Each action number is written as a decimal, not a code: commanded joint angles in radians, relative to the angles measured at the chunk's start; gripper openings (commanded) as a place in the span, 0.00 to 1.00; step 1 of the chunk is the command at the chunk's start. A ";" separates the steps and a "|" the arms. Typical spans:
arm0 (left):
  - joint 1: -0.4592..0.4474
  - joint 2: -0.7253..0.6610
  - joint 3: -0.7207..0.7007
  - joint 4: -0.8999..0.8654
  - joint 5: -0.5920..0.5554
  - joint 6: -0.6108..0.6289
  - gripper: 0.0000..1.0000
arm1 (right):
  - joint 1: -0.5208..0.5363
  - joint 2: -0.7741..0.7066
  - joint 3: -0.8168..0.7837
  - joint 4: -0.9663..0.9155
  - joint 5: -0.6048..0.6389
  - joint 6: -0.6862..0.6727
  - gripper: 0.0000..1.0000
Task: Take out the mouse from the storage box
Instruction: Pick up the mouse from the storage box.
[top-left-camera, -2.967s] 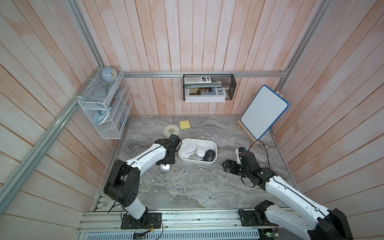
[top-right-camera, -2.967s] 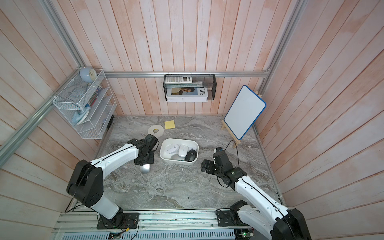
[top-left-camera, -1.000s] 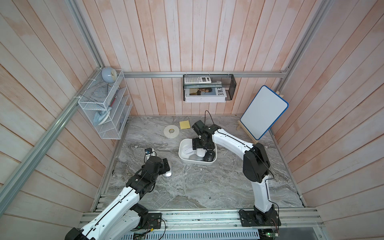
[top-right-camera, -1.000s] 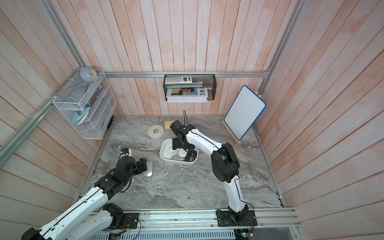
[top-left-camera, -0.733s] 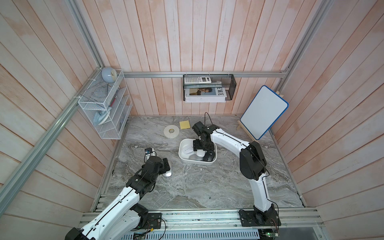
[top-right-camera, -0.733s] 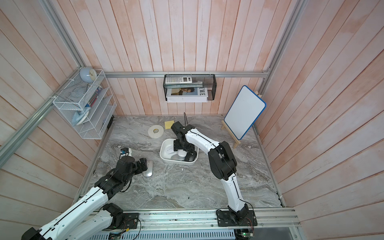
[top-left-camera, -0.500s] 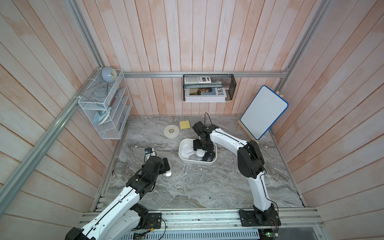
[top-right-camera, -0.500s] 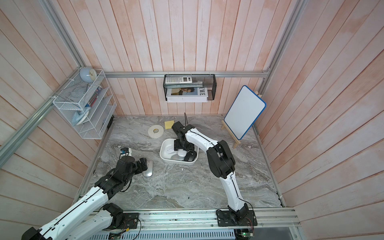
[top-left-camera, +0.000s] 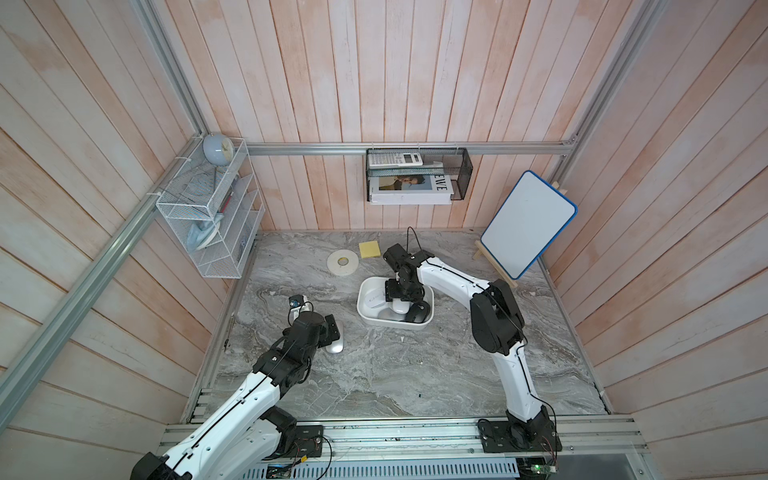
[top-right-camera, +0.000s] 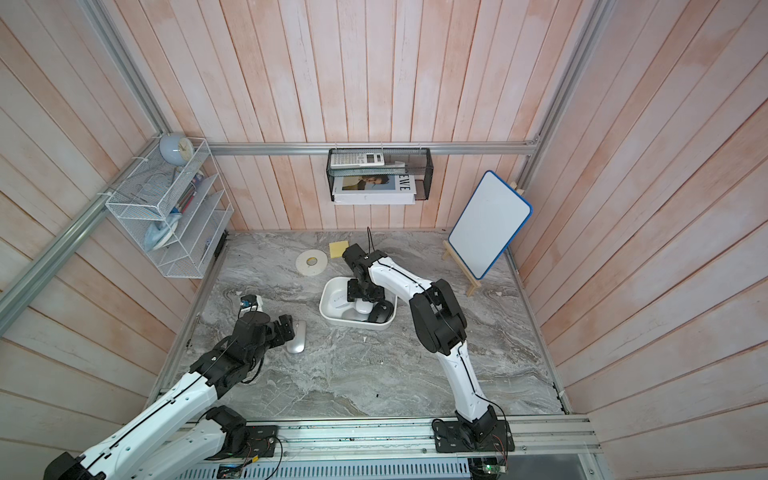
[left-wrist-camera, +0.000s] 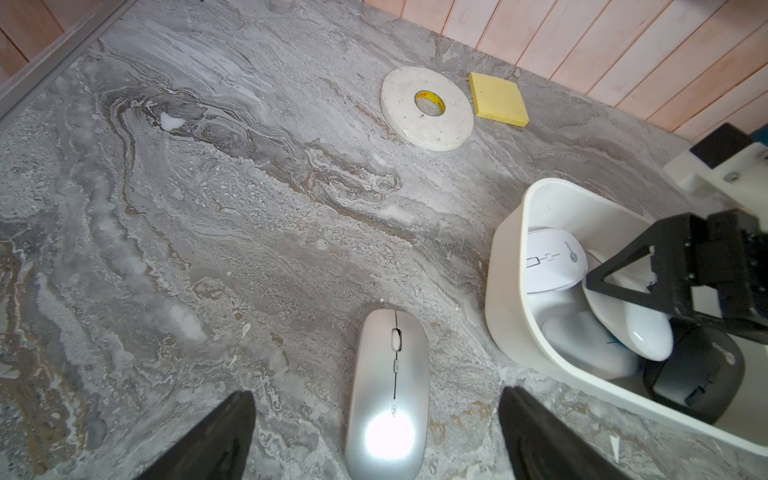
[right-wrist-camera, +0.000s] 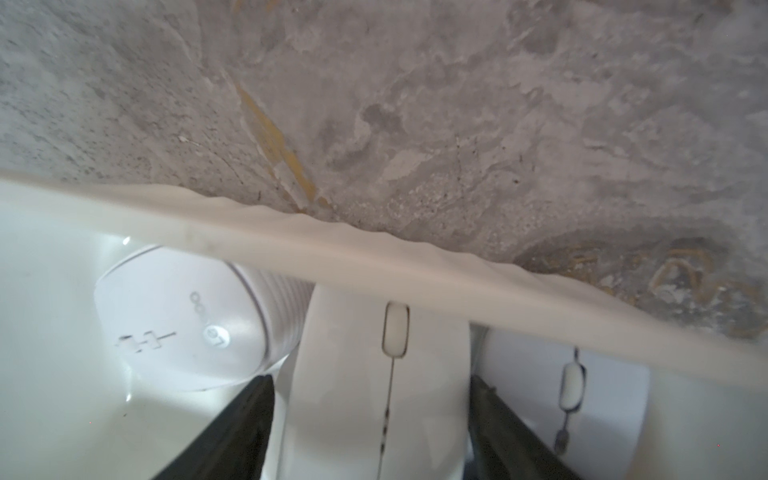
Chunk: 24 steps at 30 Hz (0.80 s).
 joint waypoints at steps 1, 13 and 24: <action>-0.002 -0.012 -0.011 0.012 -0.027 0.000 0.97 | 0.009 0.045 0.003 -0.060 -0.027 0.014 0.77; -0.002 -0.014 -0.012 0.010 -0.033 -0.001 0.97 | 0.021 0.021 0.002 -0.050 -0.024 0.015 0.58; -0.003 -0.018 -0.014 0.011 -0.034 -0.004 0.97 | 0.043 -0.089 -0.006 -0.046 0.027 -0.001 0.54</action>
